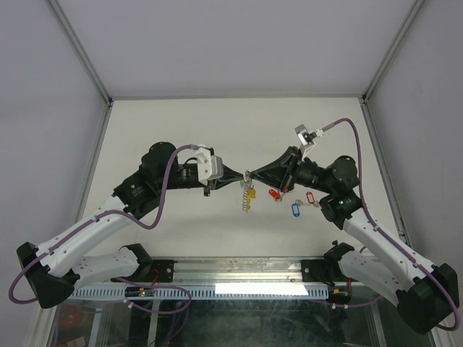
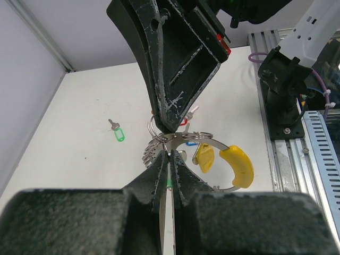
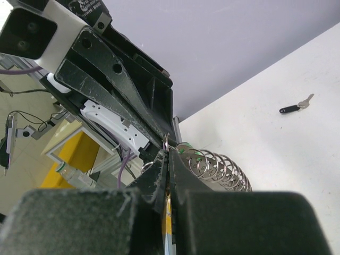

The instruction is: Put the keys on the keyring

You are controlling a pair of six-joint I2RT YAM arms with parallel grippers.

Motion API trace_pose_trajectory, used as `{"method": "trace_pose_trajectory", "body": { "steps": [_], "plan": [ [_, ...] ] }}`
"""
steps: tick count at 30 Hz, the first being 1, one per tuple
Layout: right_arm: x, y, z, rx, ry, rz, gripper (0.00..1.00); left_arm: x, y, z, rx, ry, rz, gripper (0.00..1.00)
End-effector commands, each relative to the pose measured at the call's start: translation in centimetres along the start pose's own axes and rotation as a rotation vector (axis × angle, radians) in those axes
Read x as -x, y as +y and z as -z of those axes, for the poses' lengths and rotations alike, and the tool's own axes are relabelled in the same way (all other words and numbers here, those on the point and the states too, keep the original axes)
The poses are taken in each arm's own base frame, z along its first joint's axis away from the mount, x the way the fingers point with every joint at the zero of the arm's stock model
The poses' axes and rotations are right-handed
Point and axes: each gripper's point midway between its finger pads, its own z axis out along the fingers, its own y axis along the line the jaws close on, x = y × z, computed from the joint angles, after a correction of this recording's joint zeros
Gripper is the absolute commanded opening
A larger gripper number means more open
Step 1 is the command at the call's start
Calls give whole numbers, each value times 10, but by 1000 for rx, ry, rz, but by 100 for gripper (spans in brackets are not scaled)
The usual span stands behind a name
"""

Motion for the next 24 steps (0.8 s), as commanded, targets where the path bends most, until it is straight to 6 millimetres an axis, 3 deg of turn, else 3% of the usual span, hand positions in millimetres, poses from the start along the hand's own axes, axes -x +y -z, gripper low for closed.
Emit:
{"method": "trace_pose_trajectory", "body": {
  "steps": [1,5,13,19,24],
  "plan": [
    [40,25,2,63,-174,86,0,12,-2,0,-2,-43,-12,4],
    [40,30,5,88,-193,137,0,17,-4,1,-9,-60,-10,13],
    [34,36,11,114,-161,353,0,49,-2,13,40,-180,0,30],
    [29,40,12,136,-117,451,0,68,5,17,103,-305,59,37],
    [31,42,14,132,-108,504,0,71,8,12,111,-365,101,39]
  ]
}}
